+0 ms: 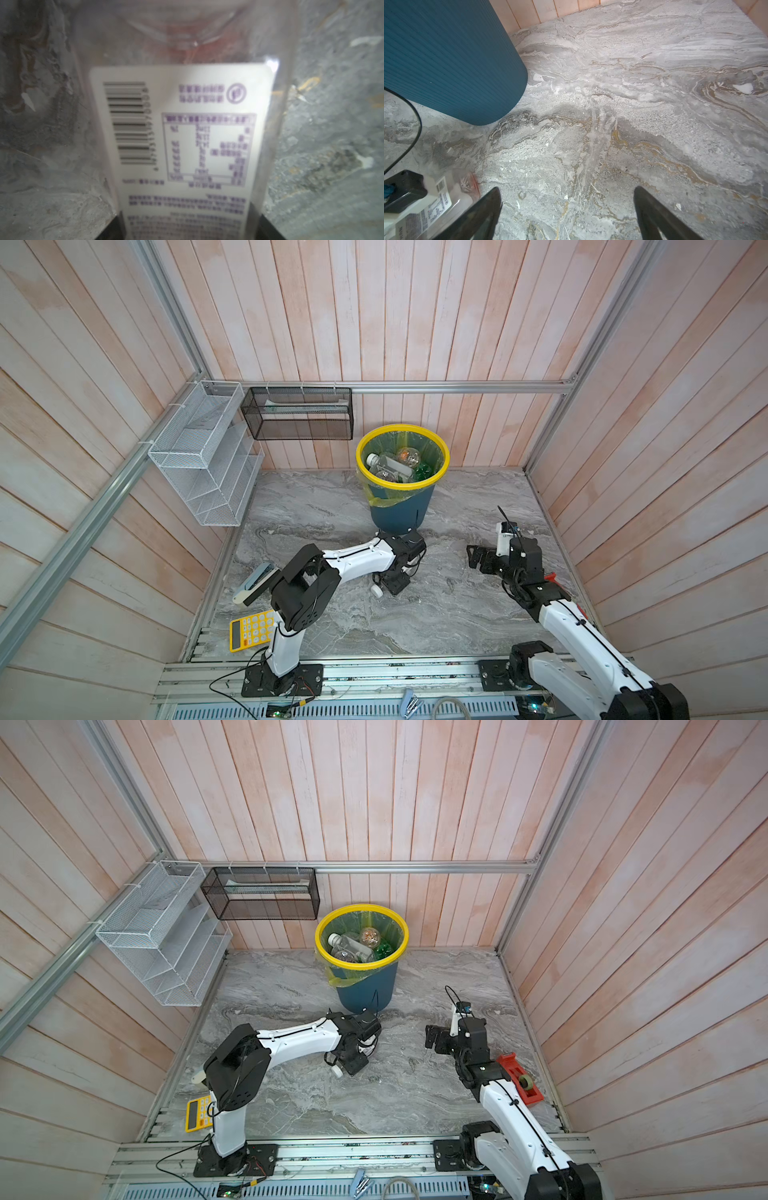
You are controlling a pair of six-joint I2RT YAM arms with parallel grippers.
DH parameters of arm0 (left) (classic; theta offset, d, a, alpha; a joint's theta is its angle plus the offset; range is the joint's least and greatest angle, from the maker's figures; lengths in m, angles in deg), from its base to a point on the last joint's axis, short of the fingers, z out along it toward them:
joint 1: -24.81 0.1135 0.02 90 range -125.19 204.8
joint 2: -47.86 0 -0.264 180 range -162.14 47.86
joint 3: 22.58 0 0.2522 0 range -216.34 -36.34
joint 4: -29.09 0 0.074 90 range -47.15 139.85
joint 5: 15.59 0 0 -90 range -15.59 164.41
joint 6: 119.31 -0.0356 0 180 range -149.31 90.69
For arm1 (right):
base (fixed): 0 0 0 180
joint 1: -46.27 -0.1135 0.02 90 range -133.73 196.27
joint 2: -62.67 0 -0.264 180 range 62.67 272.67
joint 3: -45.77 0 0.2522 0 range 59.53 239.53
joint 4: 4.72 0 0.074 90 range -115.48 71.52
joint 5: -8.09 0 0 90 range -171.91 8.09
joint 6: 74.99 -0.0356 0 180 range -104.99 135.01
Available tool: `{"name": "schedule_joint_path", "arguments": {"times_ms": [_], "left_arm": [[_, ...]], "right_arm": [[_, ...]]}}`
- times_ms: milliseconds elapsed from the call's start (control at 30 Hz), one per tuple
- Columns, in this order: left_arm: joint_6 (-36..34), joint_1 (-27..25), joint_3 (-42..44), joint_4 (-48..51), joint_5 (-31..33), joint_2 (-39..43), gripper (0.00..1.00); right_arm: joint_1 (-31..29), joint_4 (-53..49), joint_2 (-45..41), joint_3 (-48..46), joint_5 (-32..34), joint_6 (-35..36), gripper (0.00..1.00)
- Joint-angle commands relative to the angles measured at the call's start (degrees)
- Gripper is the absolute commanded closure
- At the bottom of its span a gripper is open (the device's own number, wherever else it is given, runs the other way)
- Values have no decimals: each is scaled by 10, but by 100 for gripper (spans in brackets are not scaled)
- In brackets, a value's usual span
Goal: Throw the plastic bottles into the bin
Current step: 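Lift the pink-label bottle and carry it over the bin, left gripper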
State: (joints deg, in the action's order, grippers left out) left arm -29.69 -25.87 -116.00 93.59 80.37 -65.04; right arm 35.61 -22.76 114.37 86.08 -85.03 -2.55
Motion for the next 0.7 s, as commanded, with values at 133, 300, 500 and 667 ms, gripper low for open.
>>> {"name": "schedule_joint_path", "arguments": {"times_ms": [133,300,500,667], "left_arm": [[-6,1,-10,-2,-36,11,48],[29,0,17,-56,-34,127,60],[59,-7,74,-197,46,370,63],[-18,-6,122,-385,179,536,59]], "right_arm": [[4,8,3,-5,-3,10,1],[4,8,-3,-8,5,6,1],[4,15,-19,-14,14,2,1],[4,15,-28,-12,17,-2,0]]}}
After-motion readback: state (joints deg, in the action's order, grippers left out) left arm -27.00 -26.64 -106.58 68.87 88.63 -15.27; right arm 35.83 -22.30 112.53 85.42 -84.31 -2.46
